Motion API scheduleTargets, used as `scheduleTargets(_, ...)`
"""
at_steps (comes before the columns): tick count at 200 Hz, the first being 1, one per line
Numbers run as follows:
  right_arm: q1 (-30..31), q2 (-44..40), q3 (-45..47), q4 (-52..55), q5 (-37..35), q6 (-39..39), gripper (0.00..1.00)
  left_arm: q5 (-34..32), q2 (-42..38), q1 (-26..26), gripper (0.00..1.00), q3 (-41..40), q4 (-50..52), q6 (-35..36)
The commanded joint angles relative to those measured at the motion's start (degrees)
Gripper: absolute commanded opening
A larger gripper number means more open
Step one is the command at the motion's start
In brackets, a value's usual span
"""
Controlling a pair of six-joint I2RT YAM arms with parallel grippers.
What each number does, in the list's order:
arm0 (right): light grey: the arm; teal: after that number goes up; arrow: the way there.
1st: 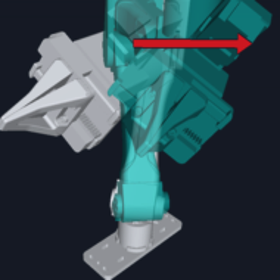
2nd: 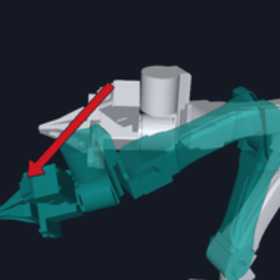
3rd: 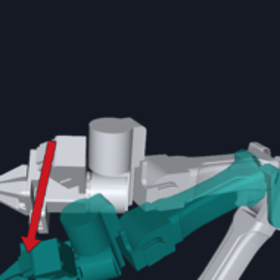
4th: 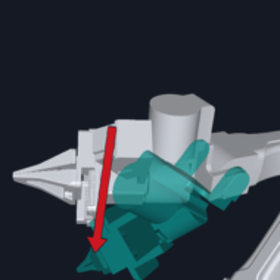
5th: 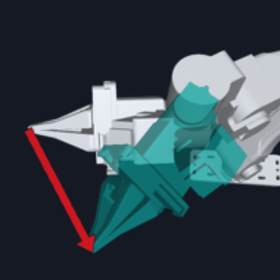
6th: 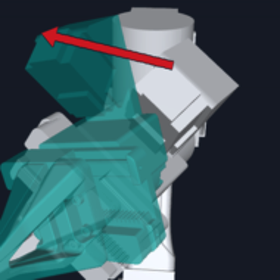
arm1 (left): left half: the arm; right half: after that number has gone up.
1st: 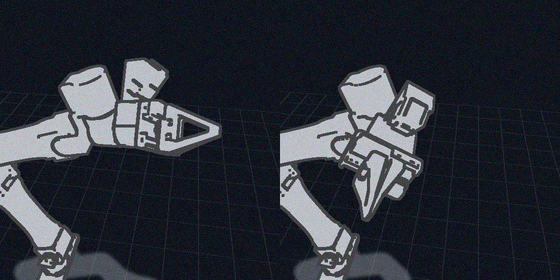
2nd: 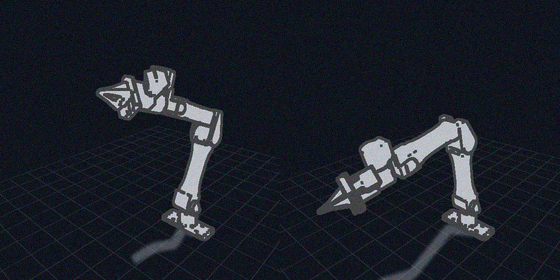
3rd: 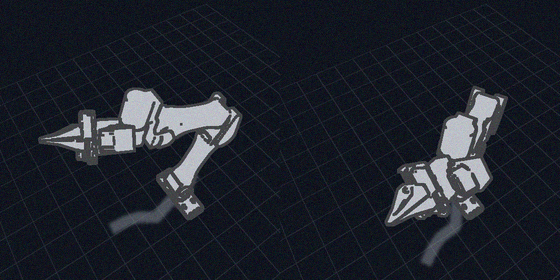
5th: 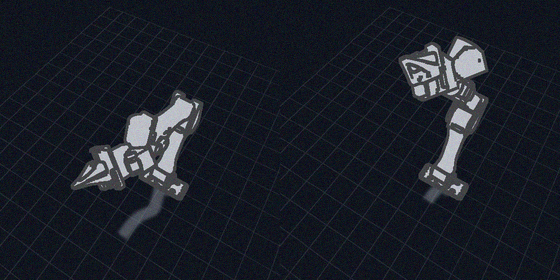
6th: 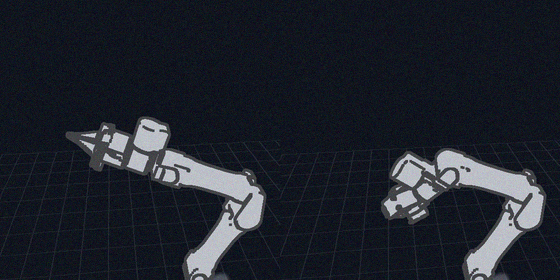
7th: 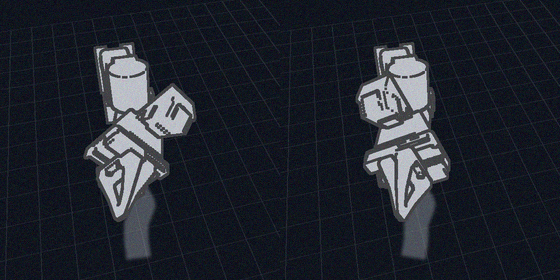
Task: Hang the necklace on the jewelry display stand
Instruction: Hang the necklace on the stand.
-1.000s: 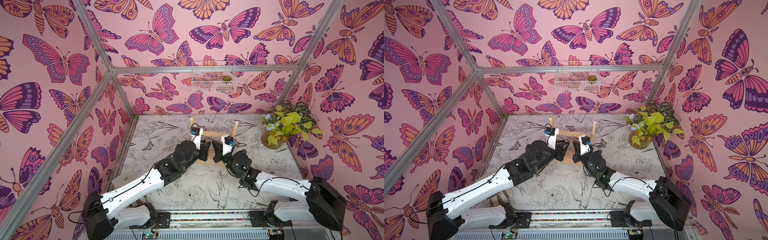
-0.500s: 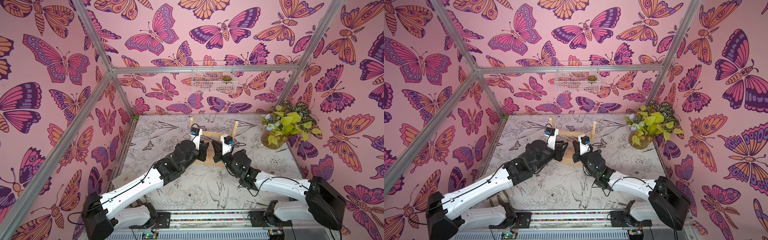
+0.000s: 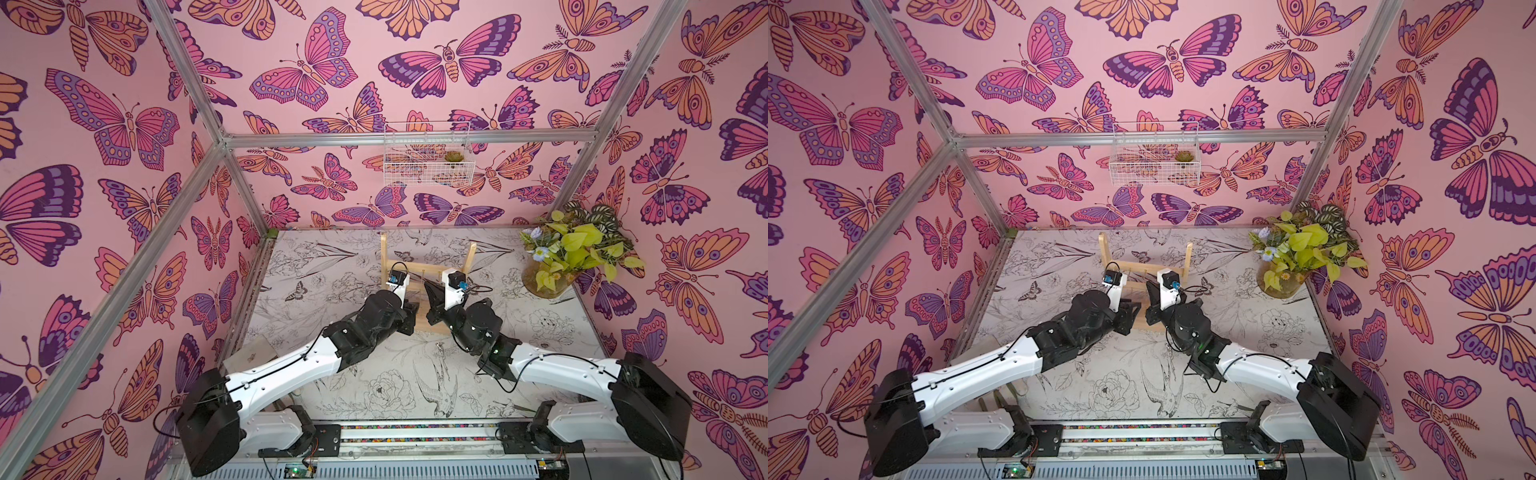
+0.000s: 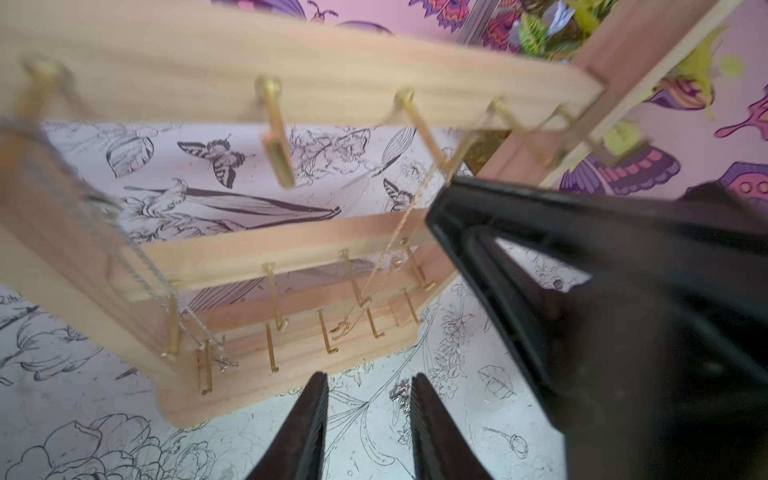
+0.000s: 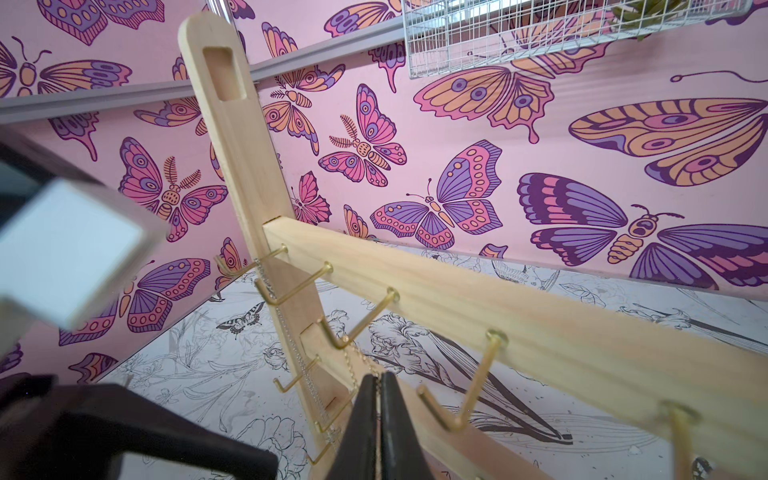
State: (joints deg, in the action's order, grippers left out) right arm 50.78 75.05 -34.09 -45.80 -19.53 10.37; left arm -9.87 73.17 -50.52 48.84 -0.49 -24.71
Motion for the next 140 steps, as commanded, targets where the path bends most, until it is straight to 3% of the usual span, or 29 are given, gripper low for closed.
scheduleTargets(1, 0.49, -0.41, -0.94, -0.36, -0.86, -0.63, 0.08, 0.03, 2.83, 0.42, 0.36, -0.93, -6.54, -0.6)
scheduleTargets(140, 0.52, -0.15, -0.4, -0.87, -0.48, -0.18, 0.08, -9.02, 8.55, 0.42, 0.36, -0.86, -19.81, 0.89)
